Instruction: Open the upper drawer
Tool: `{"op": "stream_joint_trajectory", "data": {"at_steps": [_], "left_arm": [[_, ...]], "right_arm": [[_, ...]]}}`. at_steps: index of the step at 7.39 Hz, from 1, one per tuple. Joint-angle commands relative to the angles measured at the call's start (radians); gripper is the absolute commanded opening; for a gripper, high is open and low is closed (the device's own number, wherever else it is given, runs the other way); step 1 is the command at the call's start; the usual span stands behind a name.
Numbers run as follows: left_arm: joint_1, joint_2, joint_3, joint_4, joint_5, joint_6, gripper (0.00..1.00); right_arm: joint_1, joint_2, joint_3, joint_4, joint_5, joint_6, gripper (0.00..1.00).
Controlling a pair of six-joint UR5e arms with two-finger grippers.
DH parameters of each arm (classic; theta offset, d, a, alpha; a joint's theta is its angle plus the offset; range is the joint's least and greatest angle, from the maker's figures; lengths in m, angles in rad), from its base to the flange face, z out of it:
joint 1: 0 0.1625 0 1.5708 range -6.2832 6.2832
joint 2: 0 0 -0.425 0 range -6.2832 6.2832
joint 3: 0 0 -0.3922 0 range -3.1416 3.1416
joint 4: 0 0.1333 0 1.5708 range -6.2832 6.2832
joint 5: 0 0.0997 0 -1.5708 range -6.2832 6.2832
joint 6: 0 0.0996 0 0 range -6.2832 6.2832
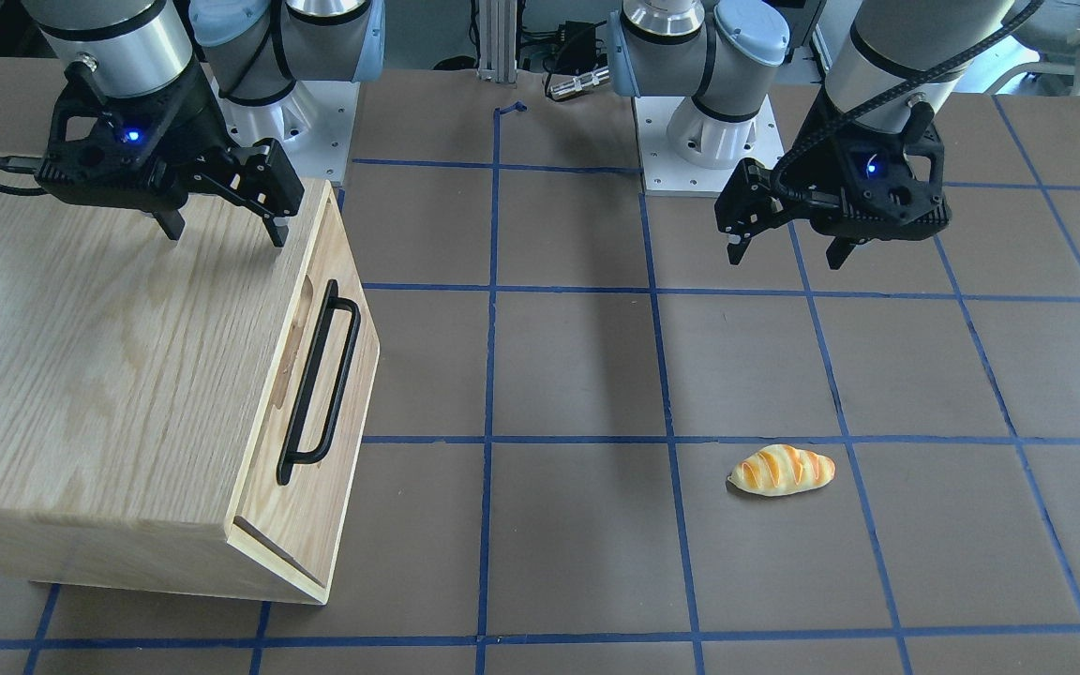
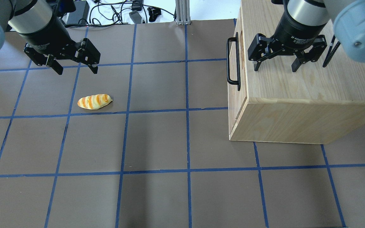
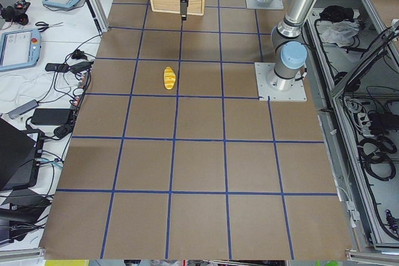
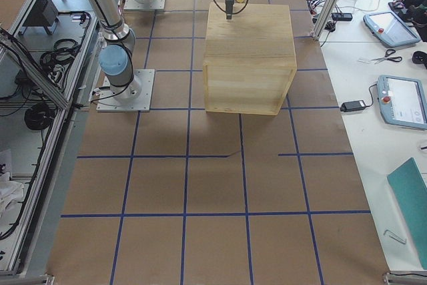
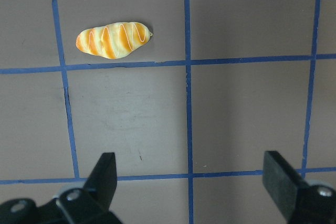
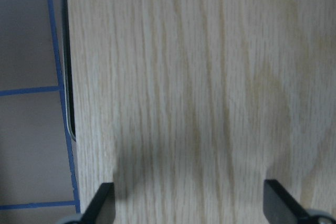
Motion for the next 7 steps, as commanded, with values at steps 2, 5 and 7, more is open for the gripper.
{"op": "stream_joint_trajectory", "data": {"at_steps": [2, 5, 7], "left_arm": [[0.000, 0.000, -0.011, 0.010, -0.002, 0.000, 1.00], [0.000, 0.003, -0.008, 0.008, -0.016, -0.014, 1.00], [0.000, 0.002, 0.008, 0.011, -0.003, -0.015, 1.00]], "right_arm": [[0.000, 0.000, 0.000, 0.000, 0.000, 0.000, 1.00], [0.000, 0.000, 0.000, 0.000, 0.001, 0.000, 1.00], [0.000, 0.000, 0.000, 0.000, 0.000, 0.000, 1.00]]}}
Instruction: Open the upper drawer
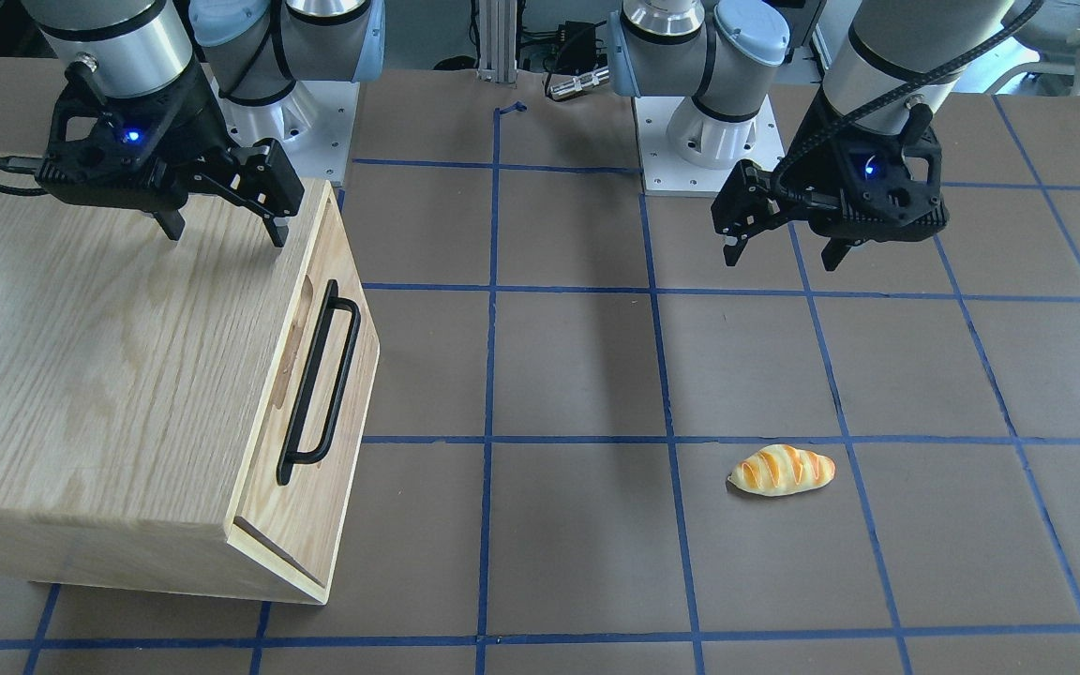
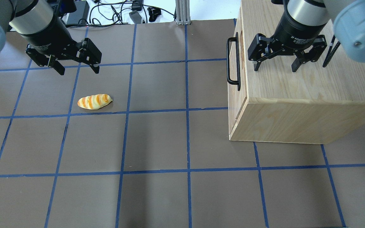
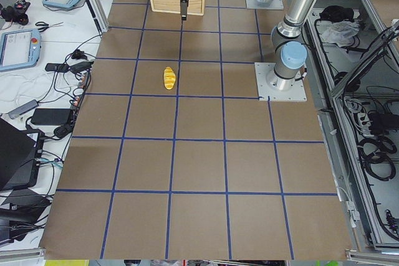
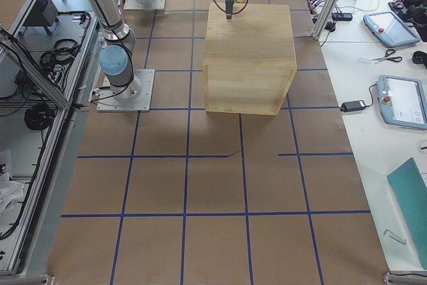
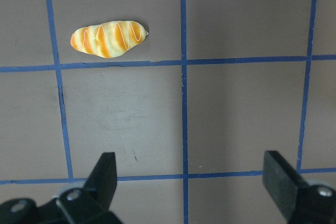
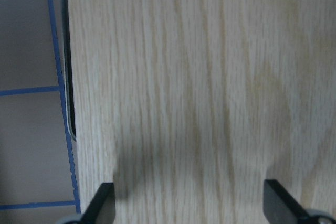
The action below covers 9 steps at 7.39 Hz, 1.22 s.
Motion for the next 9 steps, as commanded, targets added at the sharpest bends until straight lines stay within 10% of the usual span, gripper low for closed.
{"op": "stream_joint_trajectory", "data": {"at_steps": [1, 9], "left_arm": [[0.001, 0.000, 0.017, 0.003, 0.009, -0.002, 1.00], [-0.092, -0.096, 0.034, 0.135, -0.110, -0.145, 1.00]], "right_arm": [[0.000, 0.000, 0.000, 0.000, 0.001, 0.000, 1.00], [0.000, 0.000, 0.000, 0.000, 0.000, 0.000, 1.00]]}}
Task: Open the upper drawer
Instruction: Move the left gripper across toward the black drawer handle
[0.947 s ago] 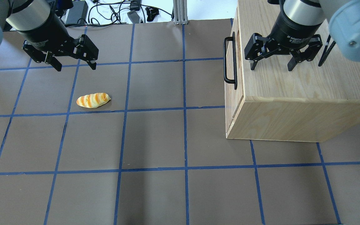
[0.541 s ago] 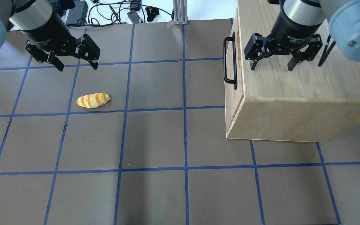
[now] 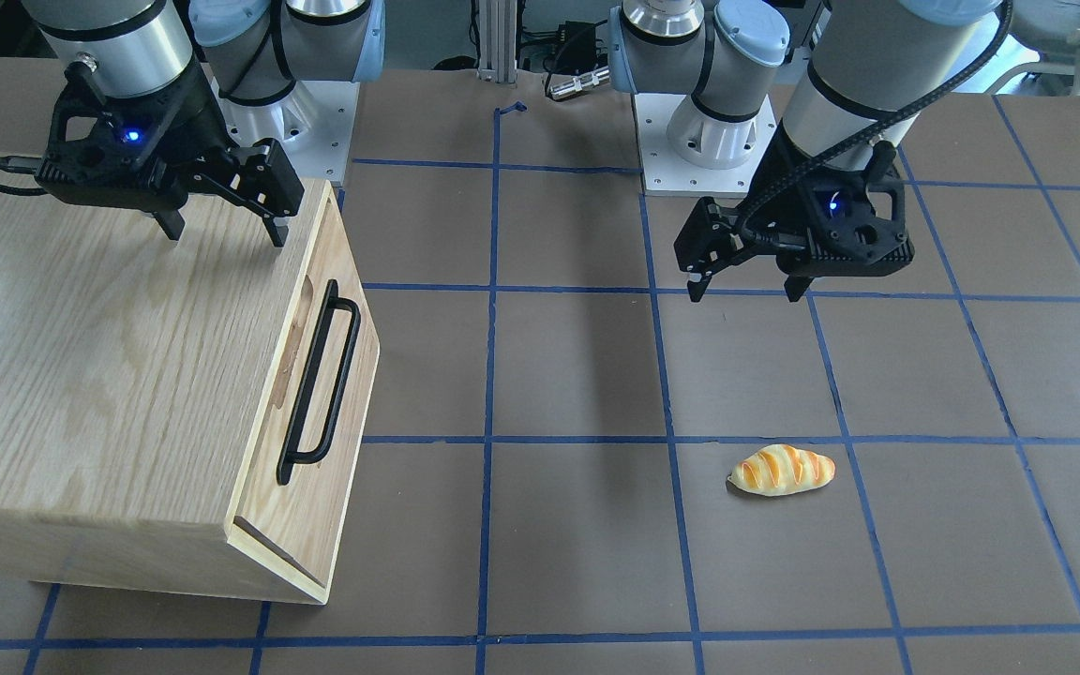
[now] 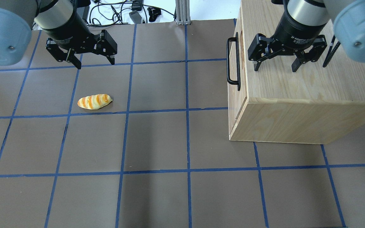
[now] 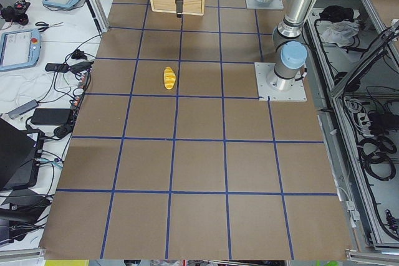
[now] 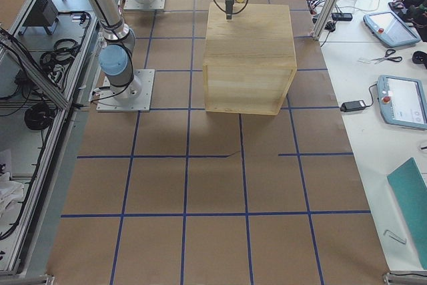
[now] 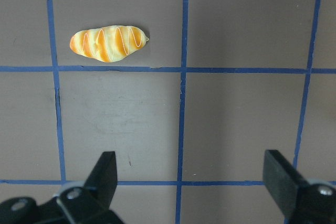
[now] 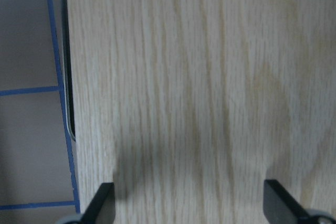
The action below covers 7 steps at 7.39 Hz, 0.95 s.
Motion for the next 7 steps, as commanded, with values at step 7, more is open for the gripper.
{"op": "stream_joint_trajectory", "data": {"at_steps": [7], "left_arm": [[-0.290, -0.214, 0.154, 0.158, -0.065, -0.360, 1.00]], "right_arm": [[0.000, 0.000, 0.000, 0.000, 0.000, 0.000, 1.00]]}}
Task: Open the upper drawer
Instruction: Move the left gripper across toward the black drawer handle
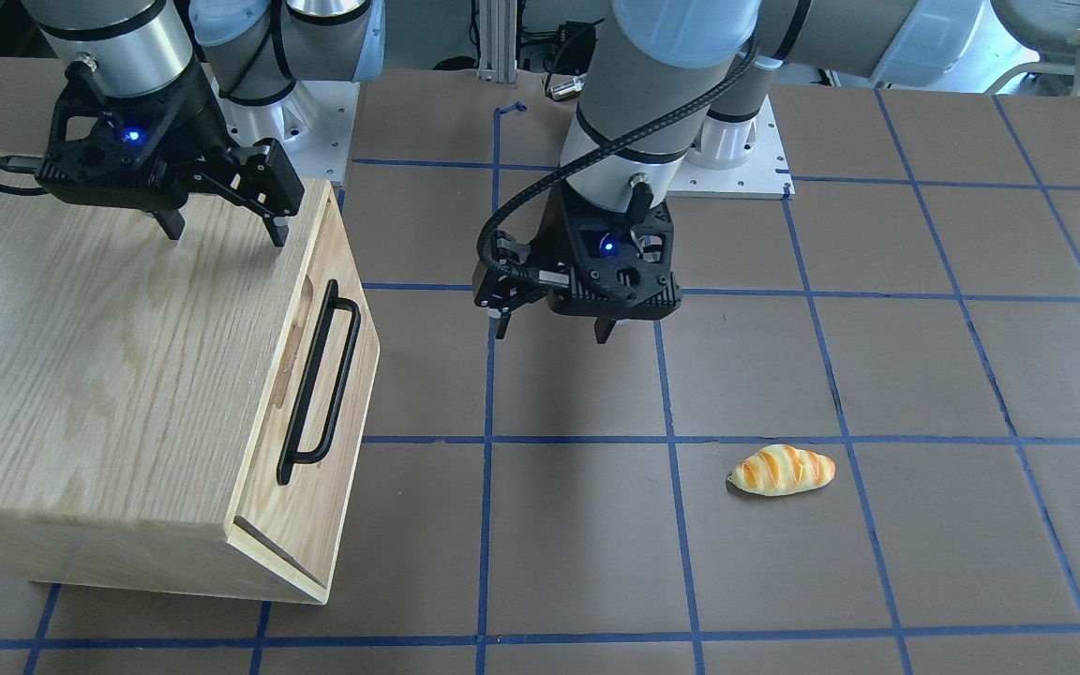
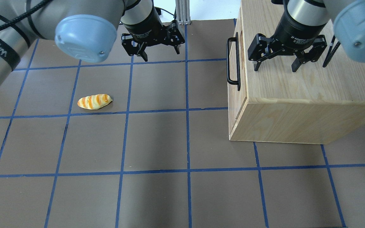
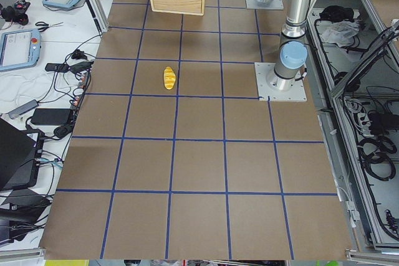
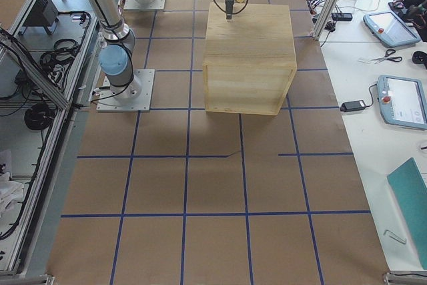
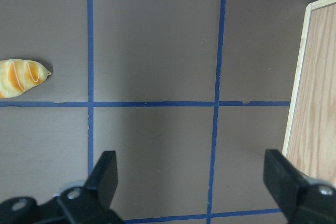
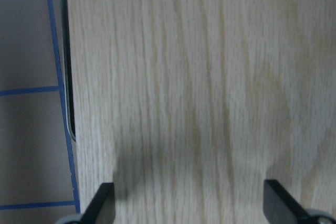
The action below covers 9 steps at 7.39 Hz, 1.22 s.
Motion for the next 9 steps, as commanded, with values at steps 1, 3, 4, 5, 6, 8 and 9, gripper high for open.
{"op": "stream_joint_trajectory", "data": {"at_steps": [1, 3, 4, 5, 6, 8, 9], "left_arm": [[-0.064, -0.068, 0.066, 0.013, -0.022, -0.124, 1.00], [-0.098, -0.114, 0.115, 0.014, -0.035, -0.161, 1.00], [-0.113, -0.134, 0.123, 0.029, -0.036, -0.193, 1.00], [-0.125, -0.148, 0.130, 0.039, -0.036, -0.206, 1.00], [-0.136, -0.160, 0.141, 0.039, -0.036, -0.207, 1.00], [-0.161, -0.189, 0.153, 0.055, -0.036, -0.232, 1.00], [-0.165, -0.195, 0.153, 0.062, -0.036, -0.238, 1.00]], "right_arm": [[0.000, 0.000, 0.000, 0.000, 0.000, 0.000, 1.00], [-0.001, 0.000, 0.000, 0.000, 0.000, 0.000, 1.00], [-0.002, 0.000, 0.000, 0.000, 0.000, 0.000, 1.00], [0.000, 0.000, 0.000, 0.000, 0.001, 0.000, 1.00], [0.000, 0.000, 0.000, 0.000, 0.000, 0.000, 1.00], [0.000, 0.000, 0.000, 0.000, 0.000, 0.000, 1.00], [0.000, 0.000, 0.000, 0.000, 0.000, 0.000, 1.00]]}}
